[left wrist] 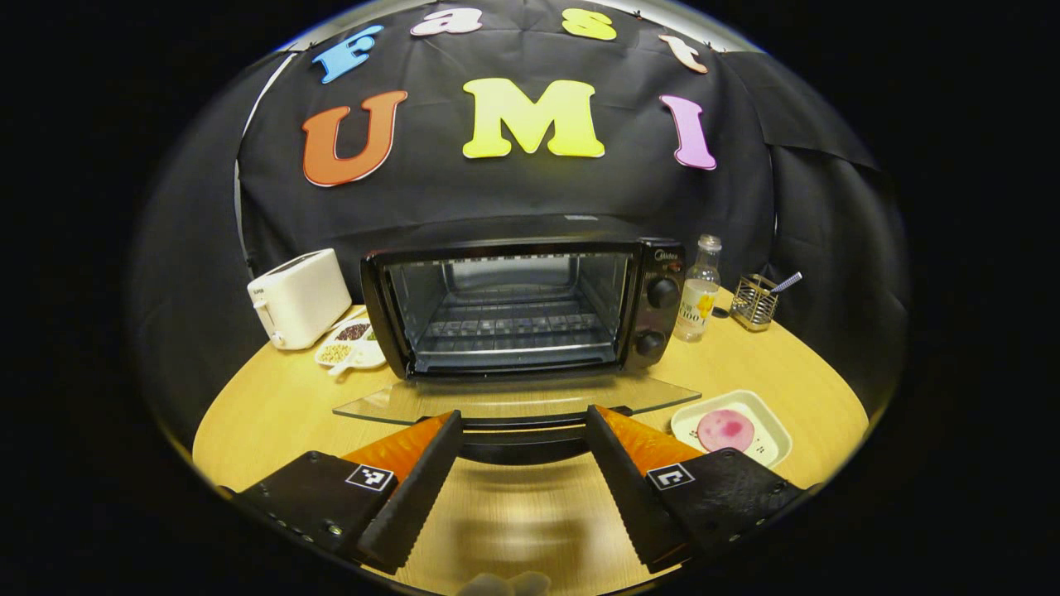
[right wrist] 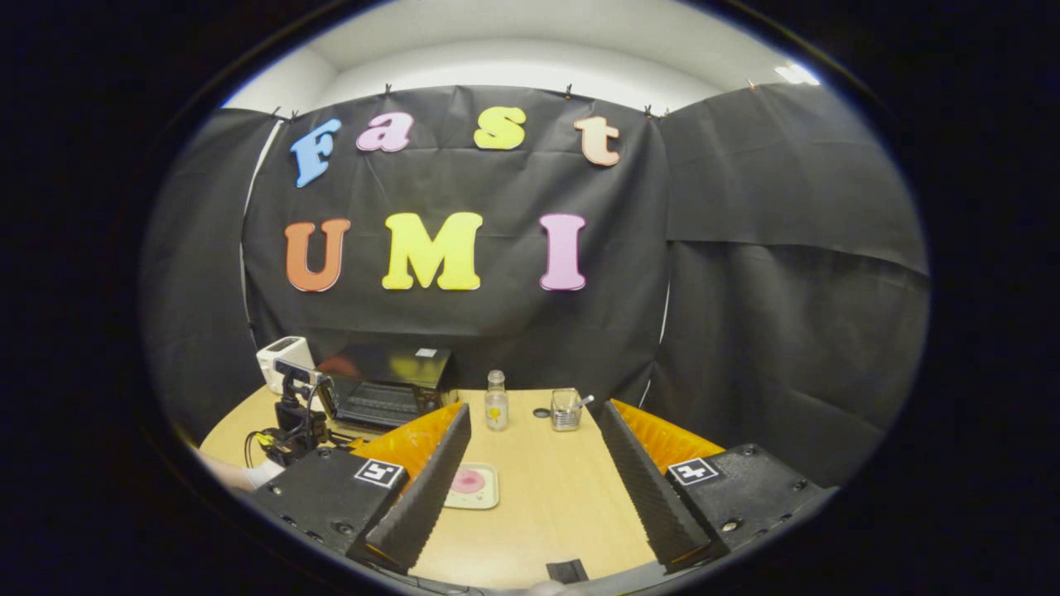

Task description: Open the electric oven with the left hand, put the food in, and close the electric oven.

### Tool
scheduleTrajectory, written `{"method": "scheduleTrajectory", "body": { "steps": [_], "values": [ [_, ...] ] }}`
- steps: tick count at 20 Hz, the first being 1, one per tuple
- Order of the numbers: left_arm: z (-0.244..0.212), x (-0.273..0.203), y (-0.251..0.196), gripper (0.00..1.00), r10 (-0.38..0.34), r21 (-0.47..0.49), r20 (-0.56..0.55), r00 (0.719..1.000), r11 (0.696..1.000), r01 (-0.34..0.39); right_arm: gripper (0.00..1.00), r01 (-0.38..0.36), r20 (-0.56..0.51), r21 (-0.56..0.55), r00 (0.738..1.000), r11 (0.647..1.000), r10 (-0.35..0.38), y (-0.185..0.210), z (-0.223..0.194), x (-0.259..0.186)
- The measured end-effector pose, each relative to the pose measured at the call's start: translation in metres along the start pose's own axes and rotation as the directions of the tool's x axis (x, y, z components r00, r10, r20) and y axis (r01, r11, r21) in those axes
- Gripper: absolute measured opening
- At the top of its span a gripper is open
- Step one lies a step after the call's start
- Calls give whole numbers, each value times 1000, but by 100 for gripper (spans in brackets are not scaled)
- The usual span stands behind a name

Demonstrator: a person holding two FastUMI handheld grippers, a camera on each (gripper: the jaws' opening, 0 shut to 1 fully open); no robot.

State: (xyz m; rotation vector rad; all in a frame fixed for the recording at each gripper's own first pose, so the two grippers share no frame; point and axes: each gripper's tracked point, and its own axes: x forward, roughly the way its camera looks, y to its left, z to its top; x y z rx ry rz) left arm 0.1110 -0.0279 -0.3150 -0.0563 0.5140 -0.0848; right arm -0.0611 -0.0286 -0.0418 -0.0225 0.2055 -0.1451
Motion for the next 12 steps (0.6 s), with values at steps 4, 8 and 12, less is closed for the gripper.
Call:
{"method": "scheduleTrajectory", "body": {
  "steps": [4, 8, 12],
  "values": [
    [-13, 1, 0, 95, 7, 9, -8, 1000, 1000, -7, 96, 15, -13, -7, 1000, 1000, -15, -1, -8, -9],
    [-39, 2, -1, 95, 7, 24, -66, 998, 1000, -6, 96, 32, -28, -2, 999, 999, -32, -3, -14, -15],
    [-62, 14, -3, 96, 10, 15, -129, 992, 1000, -8, 96, 46, -37, -12, 998, 999, -46, -4, -19, -20]
  ]
}}
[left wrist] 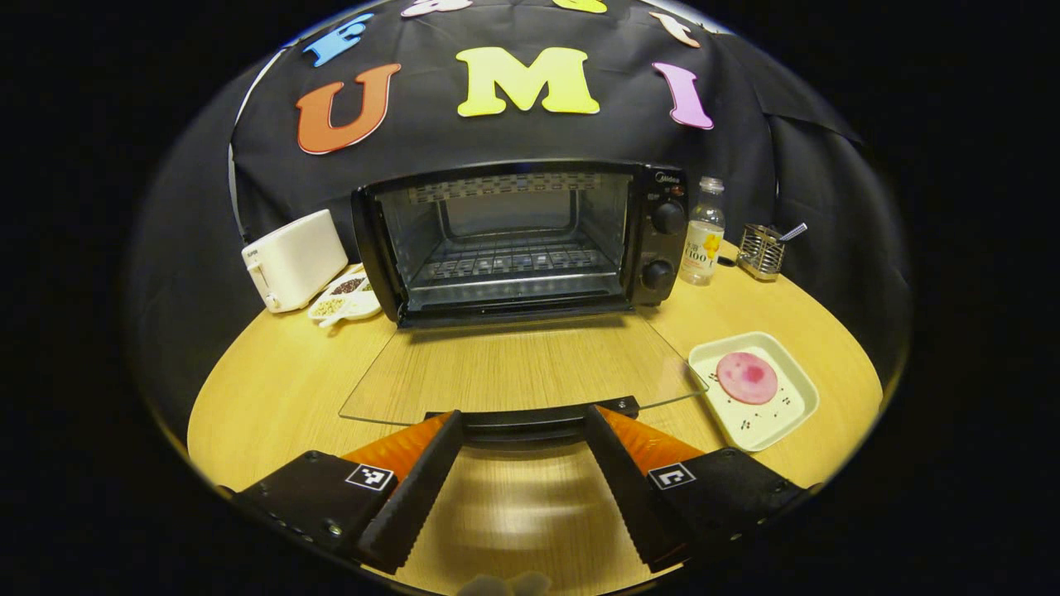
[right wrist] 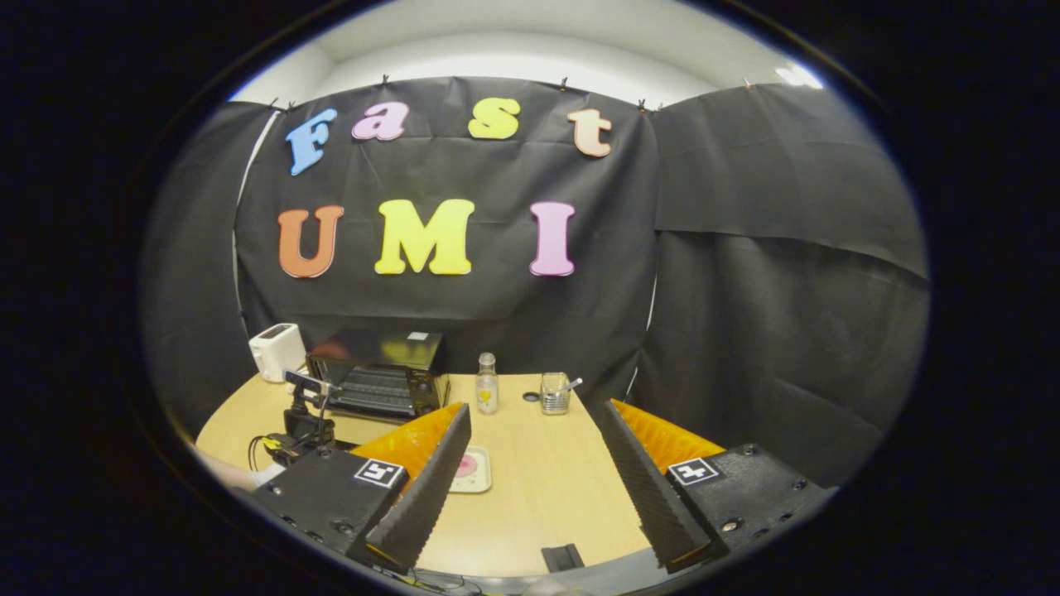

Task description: Open the electric oven with the left hand, put the food in, and close the electric oven.

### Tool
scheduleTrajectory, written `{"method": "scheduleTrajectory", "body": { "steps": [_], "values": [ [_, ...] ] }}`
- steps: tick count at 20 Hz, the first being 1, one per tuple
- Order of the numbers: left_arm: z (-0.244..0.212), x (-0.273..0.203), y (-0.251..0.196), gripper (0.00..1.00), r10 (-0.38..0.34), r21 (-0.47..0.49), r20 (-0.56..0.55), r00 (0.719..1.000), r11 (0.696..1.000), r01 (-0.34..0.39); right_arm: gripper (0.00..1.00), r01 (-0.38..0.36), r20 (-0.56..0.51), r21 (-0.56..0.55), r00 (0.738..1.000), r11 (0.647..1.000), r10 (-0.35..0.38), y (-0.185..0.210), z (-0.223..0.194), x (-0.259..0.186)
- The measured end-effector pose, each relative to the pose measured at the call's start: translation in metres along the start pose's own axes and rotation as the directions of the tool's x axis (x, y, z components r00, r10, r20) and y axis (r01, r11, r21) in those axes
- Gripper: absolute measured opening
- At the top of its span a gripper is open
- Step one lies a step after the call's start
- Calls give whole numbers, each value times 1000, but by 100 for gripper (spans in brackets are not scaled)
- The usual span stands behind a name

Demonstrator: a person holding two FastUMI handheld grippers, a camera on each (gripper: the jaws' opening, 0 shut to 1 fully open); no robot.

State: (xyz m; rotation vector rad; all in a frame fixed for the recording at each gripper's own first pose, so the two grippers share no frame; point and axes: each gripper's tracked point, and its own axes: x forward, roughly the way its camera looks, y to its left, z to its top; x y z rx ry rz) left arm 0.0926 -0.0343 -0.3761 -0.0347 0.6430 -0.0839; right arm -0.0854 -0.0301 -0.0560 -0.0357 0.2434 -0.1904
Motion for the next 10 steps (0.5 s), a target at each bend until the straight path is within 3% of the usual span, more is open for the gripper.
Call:
{"method": "scheduleTrajectory", "body": {
  "steps": [2, 6, 10],
  "values": [
    [-5, 2, -2, 100, 0, -4, -22, 1000, 1000, 0, 96, 5, -12, 3, 1000, 1000, -5, -1, -4, 0],
    [-3, 3, 0, 97, -1, -1, -10, 1000, 1000, 1, 96, -1, -35, 16, 999, 1000, 1, 2, -11, 5],
    [12, -8, 8, 97, -5, -1, 59, 998, 1000, 5, 96, -11, -38, 6, 999, 1000, 11, 5, -14, 14]
  ]
}}
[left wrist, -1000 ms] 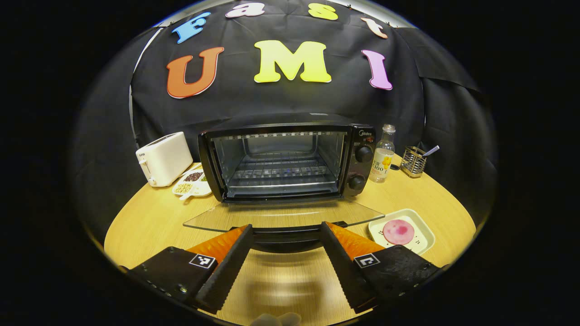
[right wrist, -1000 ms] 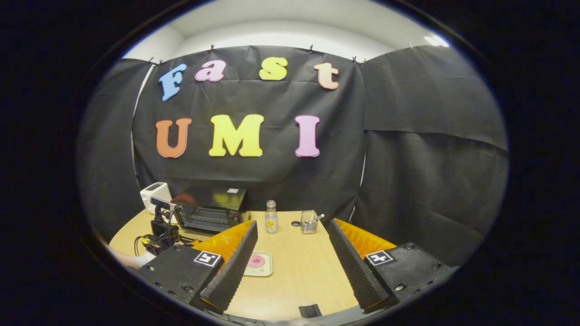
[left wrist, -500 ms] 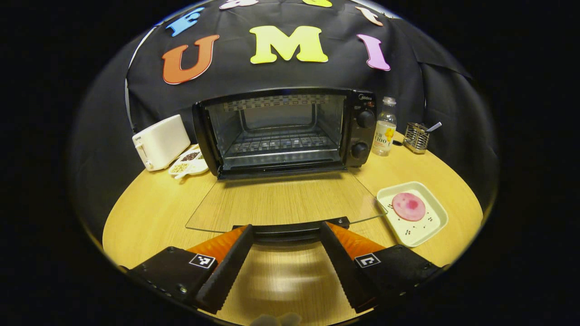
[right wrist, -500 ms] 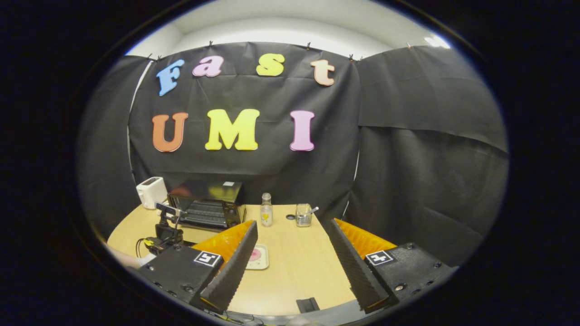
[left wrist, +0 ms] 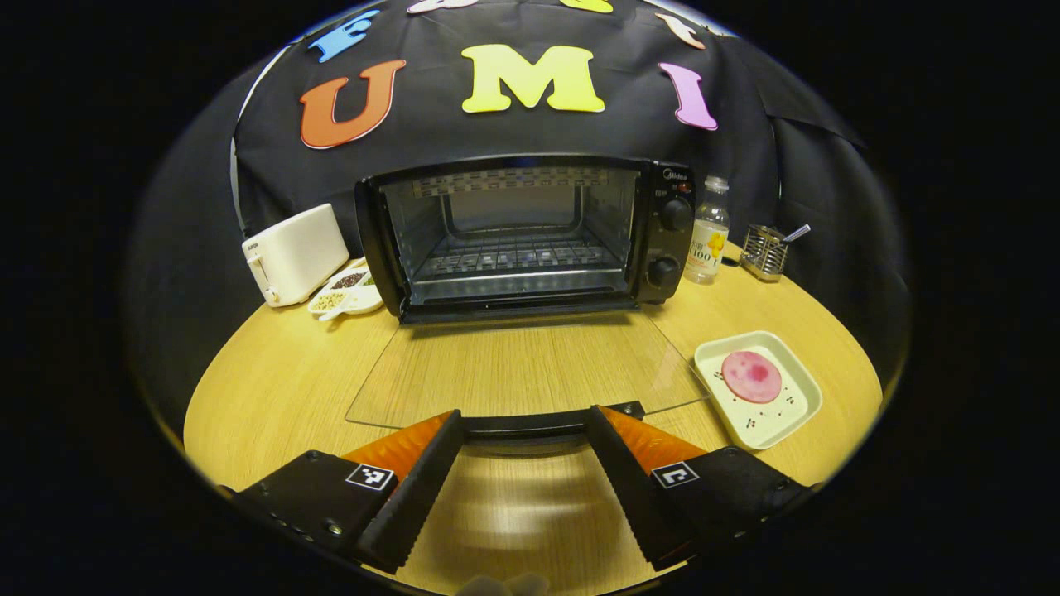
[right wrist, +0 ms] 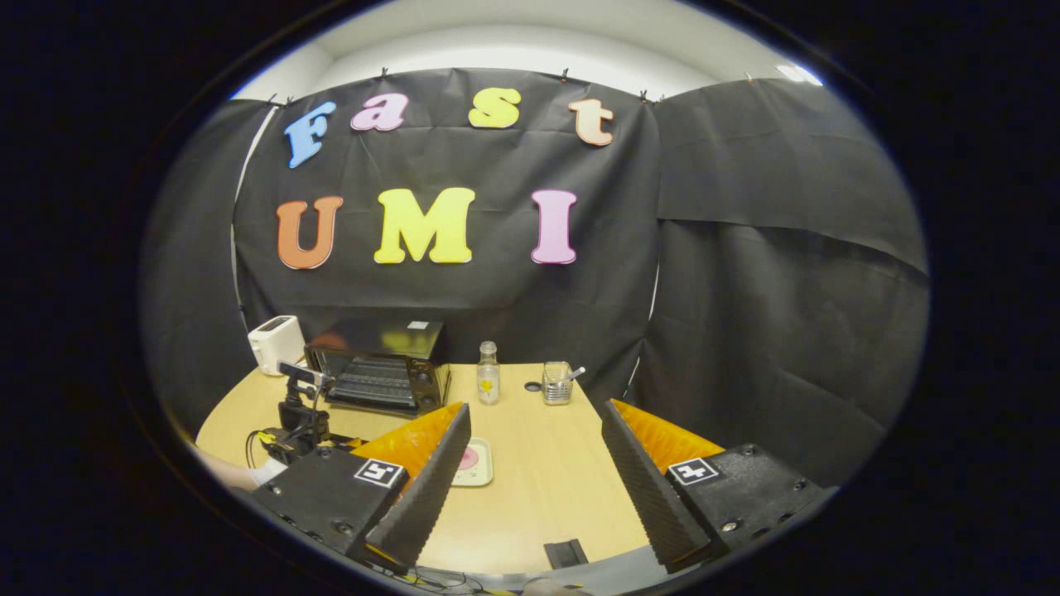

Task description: Open the electric oven with the left hand, put the food in, and close the electric oven.

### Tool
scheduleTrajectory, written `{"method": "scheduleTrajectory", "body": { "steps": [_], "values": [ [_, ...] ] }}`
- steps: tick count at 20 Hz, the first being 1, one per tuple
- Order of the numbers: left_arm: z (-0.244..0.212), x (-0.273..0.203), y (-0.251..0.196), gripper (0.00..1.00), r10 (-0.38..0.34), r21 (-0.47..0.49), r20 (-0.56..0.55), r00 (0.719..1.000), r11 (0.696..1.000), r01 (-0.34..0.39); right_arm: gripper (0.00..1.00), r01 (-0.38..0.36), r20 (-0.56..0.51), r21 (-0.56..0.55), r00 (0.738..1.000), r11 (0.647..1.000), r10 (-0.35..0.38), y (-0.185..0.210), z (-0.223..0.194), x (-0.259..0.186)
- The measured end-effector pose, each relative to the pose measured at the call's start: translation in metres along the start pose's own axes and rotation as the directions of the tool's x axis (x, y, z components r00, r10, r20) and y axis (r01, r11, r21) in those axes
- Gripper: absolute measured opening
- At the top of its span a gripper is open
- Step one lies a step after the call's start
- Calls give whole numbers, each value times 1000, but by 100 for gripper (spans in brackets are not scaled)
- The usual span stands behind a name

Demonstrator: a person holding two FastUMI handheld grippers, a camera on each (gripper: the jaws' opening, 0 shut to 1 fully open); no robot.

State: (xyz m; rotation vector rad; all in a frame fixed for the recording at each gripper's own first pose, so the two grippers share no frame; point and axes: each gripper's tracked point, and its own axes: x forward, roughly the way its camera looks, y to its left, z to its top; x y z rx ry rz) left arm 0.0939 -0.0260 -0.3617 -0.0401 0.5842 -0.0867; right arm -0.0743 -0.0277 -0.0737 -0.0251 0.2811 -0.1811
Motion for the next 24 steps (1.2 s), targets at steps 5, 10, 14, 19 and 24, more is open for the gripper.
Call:
{"method": "scheduleTrajectory", "body": {
  "steps": [5, 10, 14, 19, 24],
  "values": [
    [29, -41, 19, 97, 2, -3, 95, 995, 1000, -1, 96, -45, -32, -1, 998, 999, 45, 5, -15, 28],
    [69, -105, 31, 96, -9, 22, 214, 977, 1000, 5, 96, -103, -109, -8, 989, 995, 101, 16, -46, 80],
    [107, -159, 44, 96, 34, -4, 297, 954, 999, -35, 94, -169, -202, -8, 965, 986, 164, 32, -86, 133],
    [150, -213, 62, 96, 123, -45, 364, 923, 992, -114, 86, -246, -348, 42, 905, 968, 245, 50, -148, 201],
    [177, -245, 66, 96, 201, -57, 397, 896, 979, -195, 67, -295, -496, 132, 807, 946, 321, 66, -214, 254]
  ]
}}
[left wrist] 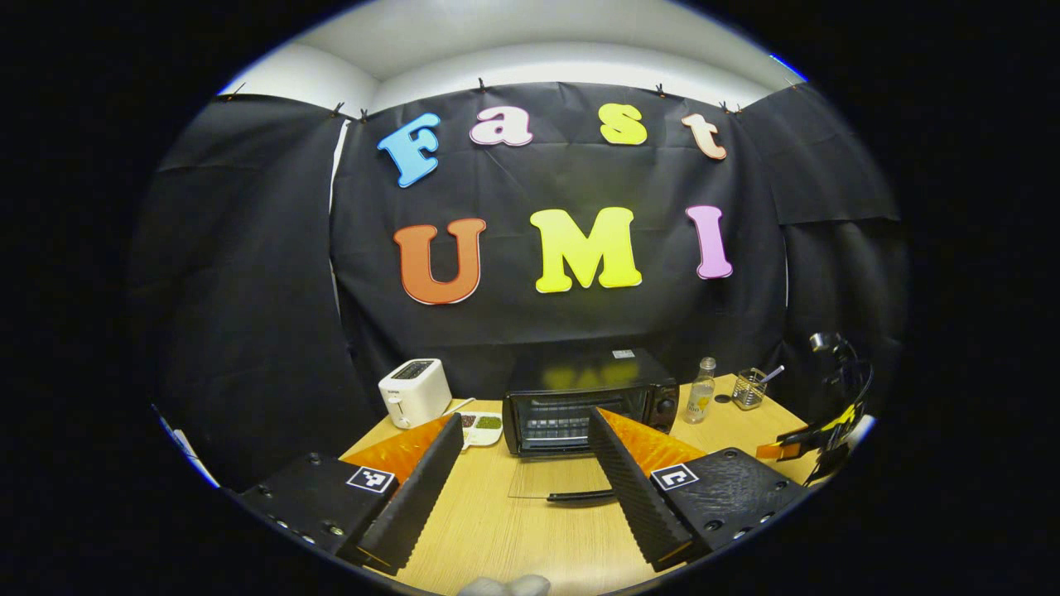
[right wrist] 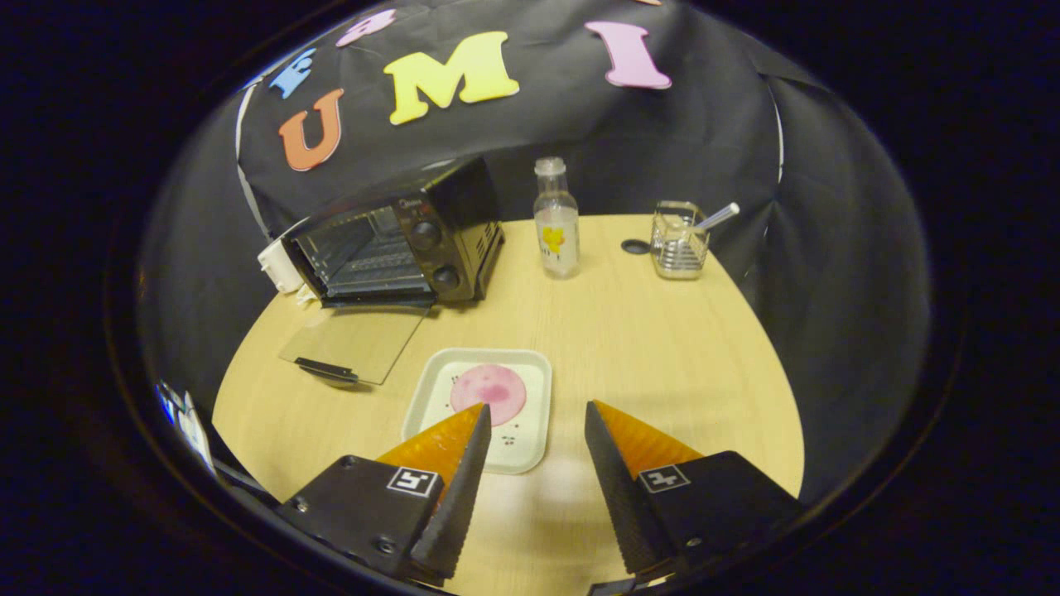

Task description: Open the electric oven with the left hand, put the food in, and close the electric oven.

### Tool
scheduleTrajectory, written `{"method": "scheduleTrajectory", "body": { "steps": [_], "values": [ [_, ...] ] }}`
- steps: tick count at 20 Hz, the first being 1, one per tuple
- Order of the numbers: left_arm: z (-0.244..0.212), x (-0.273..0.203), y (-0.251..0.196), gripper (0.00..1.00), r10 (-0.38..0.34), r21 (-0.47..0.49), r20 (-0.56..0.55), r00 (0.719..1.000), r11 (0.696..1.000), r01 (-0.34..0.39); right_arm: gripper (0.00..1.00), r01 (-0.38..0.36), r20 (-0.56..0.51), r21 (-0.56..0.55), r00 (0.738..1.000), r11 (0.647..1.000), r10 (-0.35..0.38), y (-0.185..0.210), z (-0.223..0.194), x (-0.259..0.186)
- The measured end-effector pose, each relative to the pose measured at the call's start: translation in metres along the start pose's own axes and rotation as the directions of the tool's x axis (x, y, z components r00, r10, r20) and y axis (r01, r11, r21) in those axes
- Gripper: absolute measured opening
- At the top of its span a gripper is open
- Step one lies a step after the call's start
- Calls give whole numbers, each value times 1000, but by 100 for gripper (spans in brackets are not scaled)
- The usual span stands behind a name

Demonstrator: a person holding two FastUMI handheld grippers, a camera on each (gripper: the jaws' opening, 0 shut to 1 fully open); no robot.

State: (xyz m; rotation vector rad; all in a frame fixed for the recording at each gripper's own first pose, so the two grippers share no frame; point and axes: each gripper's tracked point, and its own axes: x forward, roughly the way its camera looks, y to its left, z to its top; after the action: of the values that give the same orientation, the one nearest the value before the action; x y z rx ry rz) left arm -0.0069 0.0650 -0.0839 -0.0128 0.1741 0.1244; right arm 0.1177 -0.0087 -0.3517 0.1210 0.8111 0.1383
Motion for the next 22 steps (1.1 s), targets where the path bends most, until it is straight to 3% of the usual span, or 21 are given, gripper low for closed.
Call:
{"method": "scheduleTrajectory", "body": {
  "steps": [4, 8, 11, 12, 14, 18, 22],
  "values": [
    [2, -4, 3, 96, 54, -7, -19, 998, 998, -54, 46, -20, -87, 28, 996, 999, 22, -10, -8, 46],
    [-2, -3, 5, 96, 99, 1, -43, 994, 995, -99, 39, -51, -189, 23, 980, 998, 54, -8, -24, 72],
    [-5, -1, 5, 96, 121, -1, -54, 991, 993, -121, 36, -35, -238, 19, 970, 999, 38, -10, -28, 77],
    [-6, 0, 5, 96, 128, -4, -55, 990, 992, -129, 23, -20, -258, 19, 966, 1000, 24, -12, -30, 79],
    [-7, 1, 6, 96, 146, -17, -58, 988, 989, -147, 15, -12, -282, 17, 959, 1000, 16, -11, -29, 81],
    [-13, 1, 6, 96, 162, -34, -79, 984, 986, -165, 10, -5, -363, 0, 932, 1000, 5, -10, -28, 84],
    [-12, 1, 2, 96, 162, -60, -71, 984, 984, -167, 12, 31, -436, -19, 899, 999, -36, -10, -26, 84]
  ]
}}
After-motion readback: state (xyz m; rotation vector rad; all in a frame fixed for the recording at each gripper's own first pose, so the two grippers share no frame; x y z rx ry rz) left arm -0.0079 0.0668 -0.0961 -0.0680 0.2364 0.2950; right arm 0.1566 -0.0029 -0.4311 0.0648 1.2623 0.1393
